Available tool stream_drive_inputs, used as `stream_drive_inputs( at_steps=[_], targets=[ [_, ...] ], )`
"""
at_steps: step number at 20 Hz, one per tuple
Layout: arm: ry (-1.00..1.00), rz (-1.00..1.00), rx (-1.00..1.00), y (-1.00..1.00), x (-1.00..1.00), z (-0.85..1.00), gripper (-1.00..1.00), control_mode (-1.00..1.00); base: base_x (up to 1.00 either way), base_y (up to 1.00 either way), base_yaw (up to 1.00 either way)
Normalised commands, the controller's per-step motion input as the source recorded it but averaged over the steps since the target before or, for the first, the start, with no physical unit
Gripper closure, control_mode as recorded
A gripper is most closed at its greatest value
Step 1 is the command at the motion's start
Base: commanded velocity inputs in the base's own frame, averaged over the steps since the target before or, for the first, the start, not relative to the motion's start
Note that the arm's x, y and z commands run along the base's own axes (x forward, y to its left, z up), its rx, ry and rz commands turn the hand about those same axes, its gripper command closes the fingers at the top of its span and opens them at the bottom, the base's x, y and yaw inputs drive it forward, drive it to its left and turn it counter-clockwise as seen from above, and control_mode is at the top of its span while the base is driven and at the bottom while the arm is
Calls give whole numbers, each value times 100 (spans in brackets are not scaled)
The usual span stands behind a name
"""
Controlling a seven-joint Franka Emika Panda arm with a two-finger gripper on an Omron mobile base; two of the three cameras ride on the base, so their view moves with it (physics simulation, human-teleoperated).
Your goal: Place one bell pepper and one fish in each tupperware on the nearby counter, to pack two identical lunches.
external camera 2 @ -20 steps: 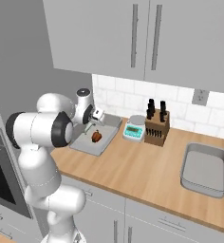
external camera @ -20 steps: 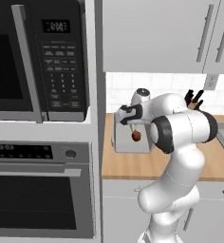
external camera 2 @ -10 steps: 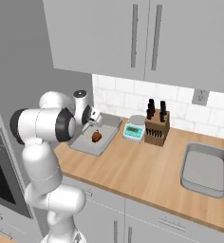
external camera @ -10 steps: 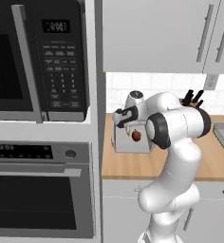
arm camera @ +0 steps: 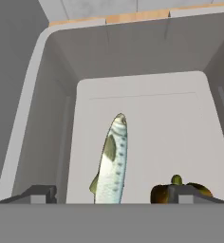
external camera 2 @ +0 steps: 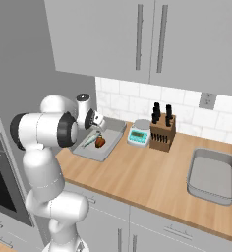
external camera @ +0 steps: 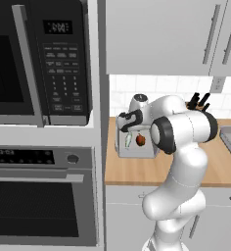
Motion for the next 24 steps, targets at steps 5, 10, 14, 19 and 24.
stream_drive_inputs(
  at_steps=[5,10,14,19,24],
  targets=[
    [-8,0,0,-3,-90,21,-100,-100,0,0,0],
    [-15,0,0,-15,-100,32,-100,-100,0,0,0],
    [-23,0,0,-18,-100,48,-100,-100,0,0,0],
    [-14,0,-2,-18,-100,68,-100,-100,0,0,0],
    [-4,3,-6,-11,-100,93,-100,-100,0,0,0]
  ],
)
